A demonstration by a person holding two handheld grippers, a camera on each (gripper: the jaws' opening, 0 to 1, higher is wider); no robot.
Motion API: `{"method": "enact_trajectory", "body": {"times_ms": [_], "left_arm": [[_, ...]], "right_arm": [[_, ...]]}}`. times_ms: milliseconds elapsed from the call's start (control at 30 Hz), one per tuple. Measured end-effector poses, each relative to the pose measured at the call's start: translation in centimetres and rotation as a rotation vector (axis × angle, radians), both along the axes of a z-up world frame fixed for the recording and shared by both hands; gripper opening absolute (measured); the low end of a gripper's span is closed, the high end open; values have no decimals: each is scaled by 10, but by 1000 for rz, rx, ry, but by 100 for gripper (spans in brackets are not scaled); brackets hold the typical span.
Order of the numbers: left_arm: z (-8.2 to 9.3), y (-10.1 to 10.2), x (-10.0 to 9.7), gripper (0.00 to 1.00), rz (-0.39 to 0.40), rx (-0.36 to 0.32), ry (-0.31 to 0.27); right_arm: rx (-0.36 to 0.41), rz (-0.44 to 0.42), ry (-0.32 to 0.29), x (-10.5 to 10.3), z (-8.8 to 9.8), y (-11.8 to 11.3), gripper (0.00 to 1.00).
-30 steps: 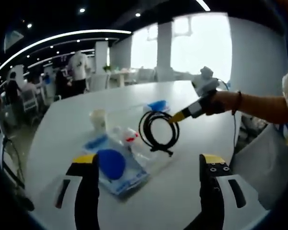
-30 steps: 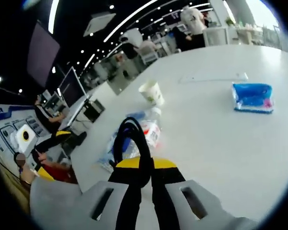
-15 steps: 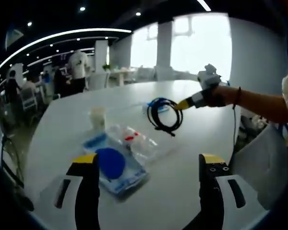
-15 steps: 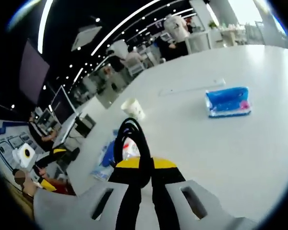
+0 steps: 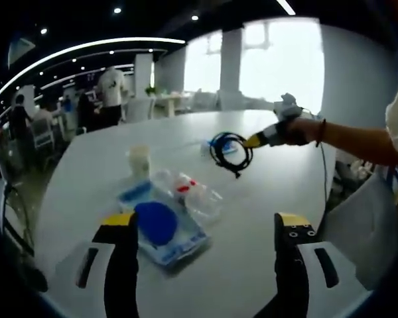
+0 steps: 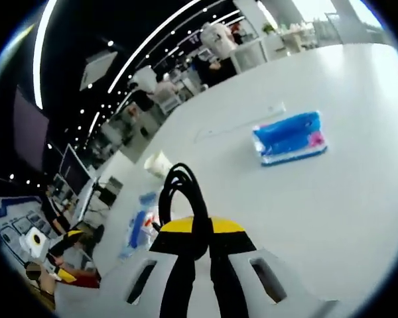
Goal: Arrange the tabletop items into an orderly group along one side of the table until the central work area is clear of visible clutter.
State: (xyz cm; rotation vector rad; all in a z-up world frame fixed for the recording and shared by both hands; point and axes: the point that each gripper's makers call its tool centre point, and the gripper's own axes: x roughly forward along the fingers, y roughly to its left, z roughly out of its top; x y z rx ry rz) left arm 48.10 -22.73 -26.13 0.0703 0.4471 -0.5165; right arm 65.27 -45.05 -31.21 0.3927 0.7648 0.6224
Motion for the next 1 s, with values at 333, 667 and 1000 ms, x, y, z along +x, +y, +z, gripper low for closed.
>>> {"method": "enact_trajectory", "body": {"times_ms": [333, 667, 1000], "left_arm": [[-6, 5, 2, 82, 18, 17, 20], [-11, 11, 4, 81, 38, 27, 40], [-14, 14, 4, 81, 43, 40, 52]], "right_arm": [[-47, -9, 54, 11, -24, -7, 6], [-144, 5, 82, 21, -47, -18, 6], [-129, -70, 123, 37, -55, -27, 7]]}}
